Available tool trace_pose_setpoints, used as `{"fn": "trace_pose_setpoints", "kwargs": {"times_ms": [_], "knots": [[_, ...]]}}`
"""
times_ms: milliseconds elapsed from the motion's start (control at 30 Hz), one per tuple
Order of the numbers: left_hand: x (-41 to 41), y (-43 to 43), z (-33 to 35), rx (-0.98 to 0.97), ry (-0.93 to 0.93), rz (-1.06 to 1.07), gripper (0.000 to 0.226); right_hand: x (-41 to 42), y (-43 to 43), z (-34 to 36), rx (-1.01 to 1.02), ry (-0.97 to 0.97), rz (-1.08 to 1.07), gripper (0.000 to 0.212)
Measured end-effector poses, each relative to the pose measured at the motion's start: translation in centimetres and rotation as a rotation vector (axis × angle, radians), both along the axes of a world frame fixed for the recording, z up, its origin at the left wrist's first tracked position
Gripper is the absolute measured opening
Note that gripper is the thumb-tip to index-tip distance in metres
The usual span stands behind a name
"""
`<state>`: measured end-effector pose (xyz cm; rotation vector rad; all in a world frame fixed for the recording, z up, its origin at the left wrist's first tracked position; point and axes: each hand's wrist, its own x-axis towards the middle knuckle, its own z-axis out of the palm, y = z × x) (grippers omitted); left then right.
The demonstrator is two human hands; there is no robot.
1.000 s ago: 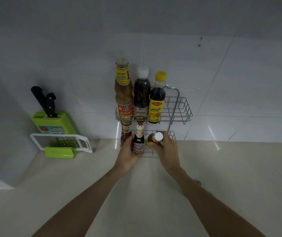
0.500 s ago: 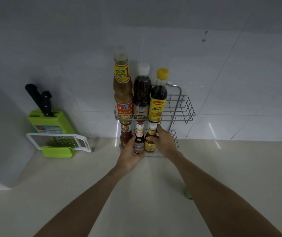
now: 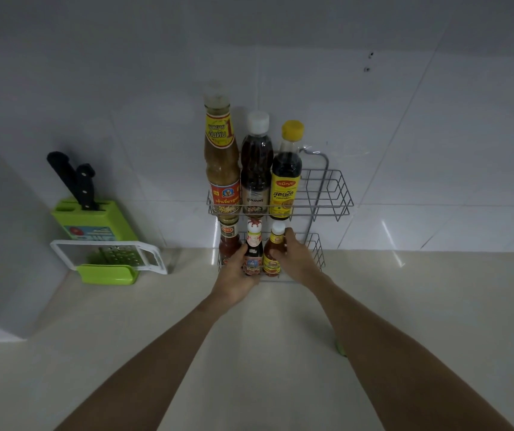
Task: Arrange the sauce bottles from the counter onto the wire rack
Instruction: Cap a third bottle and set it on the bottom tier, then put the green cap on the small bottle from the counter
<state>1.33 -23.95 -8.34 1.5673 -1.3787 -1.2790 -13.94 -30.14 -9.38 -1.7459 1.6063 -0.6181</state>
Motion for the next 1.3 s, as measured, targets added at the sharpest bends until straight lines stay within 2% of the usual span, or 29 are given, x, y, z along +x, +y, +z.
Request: {"fn": "trace_pose_setpoints", "kwargs": {"times_ms": [200,333,433,567,733,933,1033,1200,1300], "knots": [[-0.1,0.4,0.5,-0.013,-0.056,-0.013,0.075,-0.6,0.3,0.3,0.082,0.017,0.028,0.051],[-0.7,1.1,0.4,-0.055,-0.099,0.043,0.059,-2.5,1.5,1.5,0.050,0.053,0.038,0.055],[-1.4,2.3,-0.3,-0.049,-0.149,0.053,0.059,-5.5,3.0,2.3,-0.012,0.024,0.011,0.050],[-4.0,4.4,-1.3,-0.033,-0.157,-0.029,0.062,-11.3,6.3,2.0,-0.068,0.024,-0.054,0.045],[-8.6,6.7,-2.8,-0.008,-0.202,-0.208,0.058,-17.7,11.9,-1.2,0.022,0.143,-0.138,0.053],[-13.8,7.9,-3.7,0.034,-0.261,-0.401,0.072,-21.3,16.3,-6.2,0.175,0.342,-0.002,0.052],[-15.6,8.1,-4.1,0.049,-0.263,-0.433,0.079,-21.3,17.0,-7.4,0.170,0.345,-0.046,0.052],[-17.8,8.1,-5.0,0.014,-0.245,-0.418,0.057,-21.4,16.6,-8.8,0.100,0.375,-0.093,0.037],[-18.0,7.8,-5.7,-0.012,-0.251,-0.384,0.043,-21.2,16.0,-8.6,0.029,0.302,-0.082,0.034]]}}
